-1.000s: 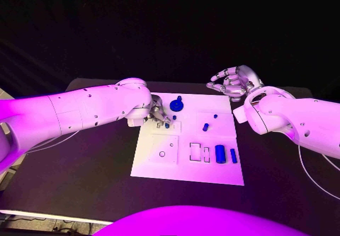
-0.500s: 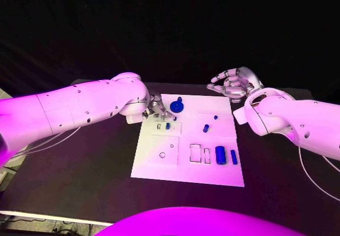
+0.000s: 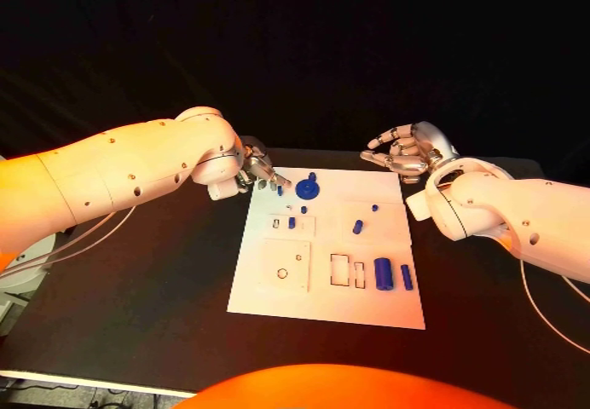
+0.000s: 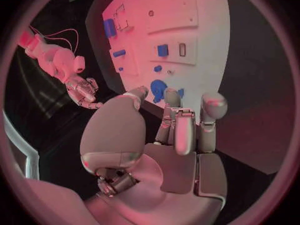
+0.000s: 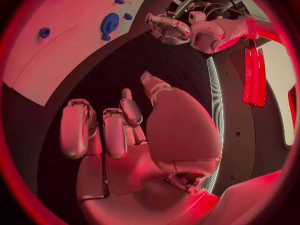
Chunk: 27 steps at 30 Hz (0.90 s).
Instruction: Assemble the parts on the task board
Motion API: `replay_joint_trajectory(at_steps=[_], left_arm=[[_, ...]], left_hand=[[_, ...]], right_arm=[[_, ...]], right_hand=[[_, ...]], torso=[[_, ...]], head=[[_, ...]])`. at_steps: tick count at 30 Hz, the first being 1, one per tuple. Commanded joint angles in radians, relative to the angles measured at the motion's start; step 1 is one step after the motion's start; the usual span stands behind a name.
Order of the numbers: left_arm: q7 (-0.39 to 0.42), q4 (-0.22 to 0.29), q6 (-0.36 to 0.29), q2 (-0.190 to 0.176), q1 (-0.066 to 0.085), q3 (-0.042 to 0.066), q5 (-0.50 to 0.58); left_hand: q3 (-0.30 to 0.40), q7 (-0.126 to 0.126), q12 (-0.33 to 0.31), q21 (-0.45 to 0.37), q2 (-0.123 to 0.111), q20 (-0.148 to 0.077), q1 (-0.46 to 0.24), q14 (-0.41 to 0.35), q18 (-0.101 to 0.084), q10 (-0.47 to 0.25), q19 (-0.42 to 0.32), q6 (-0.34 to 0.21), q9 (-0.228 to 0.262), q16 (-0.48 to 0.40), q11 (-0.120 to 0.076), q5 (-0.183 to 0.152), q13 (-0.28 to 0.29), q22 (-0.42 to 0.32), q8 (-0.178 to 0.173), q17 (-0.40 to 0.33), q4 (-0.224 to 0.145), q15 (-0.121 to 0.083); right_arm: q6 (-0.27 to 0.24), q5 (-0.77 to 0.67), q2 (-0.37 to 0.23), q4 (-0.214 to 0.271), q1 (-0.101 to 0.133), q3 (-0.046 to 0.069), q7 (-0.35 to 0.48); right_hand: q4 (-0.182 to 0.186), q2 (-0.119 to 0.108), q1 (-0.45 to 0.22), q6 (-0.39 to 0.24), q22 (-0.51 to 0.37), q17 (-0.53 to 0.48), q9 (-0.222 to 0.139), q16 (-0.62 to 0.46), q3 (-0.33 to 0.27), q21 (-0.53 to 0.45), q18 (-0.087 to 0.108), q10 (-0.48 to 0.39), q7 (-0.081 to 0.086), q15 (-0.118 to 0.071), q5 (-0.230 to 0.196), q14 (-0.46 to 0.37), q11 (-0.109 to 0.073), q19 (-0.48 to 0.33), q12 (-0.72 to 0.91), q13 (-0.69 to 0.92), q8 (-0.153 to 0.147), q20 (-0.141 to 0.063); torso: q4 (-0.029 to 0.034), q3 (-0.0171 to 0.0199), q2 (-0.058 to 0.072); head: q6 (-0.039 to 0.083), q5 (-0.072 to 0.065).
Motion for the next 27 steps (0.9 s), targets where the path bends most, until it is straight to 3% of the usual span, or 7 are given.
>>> replay_joint_trajectory(at_steps=[1,4,8,20,27], left_arm=[[0.029,-0.054,-0.004,0.022,0.006,0.003,-0.014],[0.038,-0.105,0.002,0.044,0.008,0.004,-0.031],[0.046,-0.164,0.024,0.074,0.009,0.004,-0.051],[0.051,-0.312,0.087,0.159,0.007,-0.002,-0.069],[0.054,-0.353,0.107,0.183,0.005,-0.007,-0.07]], left_hand=[[-0.005,0.011,-0.002,-0.008,0.002,0.006,0.011,0.03,0.019,-0.008,-0.01,-0.03,-0.022,-0.006,0.01,0.004,-0.003,-0.011,-0.028,0.071,0.002,0.014],[-0.015,0.019,0.031,-0.002,0.01,0.014,0.003,0.034,0.017,0.022,-0.002,-0.047,-0.039,-0.001,0.017,0.004,0.042,0.003,-0.046,0.08,0.004,0.021],[-0.028,0.014,0.063,0.02,0.025,0.015,-0.012,0.047,0.011,0.056,0.024,-0.023,-0.048,0.014,0.014,0.004,0.084,0.043,-0.036,0.108,0.003,0.02],[-0.034,0.008,0.071,0.028,0.037,0.013,-0.018,0.053,0.009,0.064,0.033,-0.005,-0.049,0.02,0.009,0.004,0.093,0.058,-0.024,0.12,0.004,0.016],[-0.035,0.007,0.072,0.03,0.038,0.012,-0.02,0.054,0.009,0.065,0.034,-0.003,-0.049,0.021,0.008,0.004,0.093,0.061,-0.023,0.122,0.004,0.015]], right_arm=[[0.015,-0.003,-0.003,0.003,-0.001,0.0,0.013],[0.015,-0.003,-0.005,0.005,-0.001,0.0,0.013],[0.014,-0.003,-0.007,0.008,-0.001,0.0,0.013],[0.012,-0.004,-0.012,0.016,-0.001,0.0,0.013],[0.012,-0.004,-0.013,0.017,0.0,0.0,0.013]], right_hand=[[0.001,0.0,-0.012,-0.008,0.066,0.048,-0.001,-0.004,-0.003,-0.006,0.02,-0.005,0.002,0.005,0.002,0.05,0.001,0.006,-0.003,0.0,0.0,0.008],[0.001,0.0,-0.012,-0.008,0.066,0.048,-0.001,-0.004,-0.003,-0.006,0.02,-0.005,0.002,0.005,0.002,0.05,0.001,0.006,-0.003,0.0,0.0,0.008],[0.001,0.001,-0.011,-0.008,0.066,0.048,-0.001,-0.004,-0.003,-0.007,0.021,-0.005,0.001,0.005,0.002,0.05,0.001,0.006,-0.004,-0.001,0.0,0.008],[0.0,0.001,-0.009,-0.008,0.066,0.048,-0.002,-0.004,-0.003,-0.006,0.02,-0.005,0.001,0.005,0.003,0.05,0.001,0.006,-0.004,-0.001,0.0,0.008],[0.0,0.002,-0.007,-0.009,0.067,0.047,-0.002,-0.005,-0.003,-0.006,0.02,-0.005,0.001,0.005,0.003,0.05,0.001,0.006,-0.004,-0.001,0.0,0.008]], torso=[[-0.0021,-0.0001,0.003],[-0.0025,0.0005,0.003],[-0.0032,-0.0001,0.004],[-0.0115,-0.0011,0.019],[-0.0166,-0.0012,0.023]], head=[[0.005,-0.002],[0.005,-0.002],[0.005,-0.003],[0.011,0.001],[0.013,0.003]])
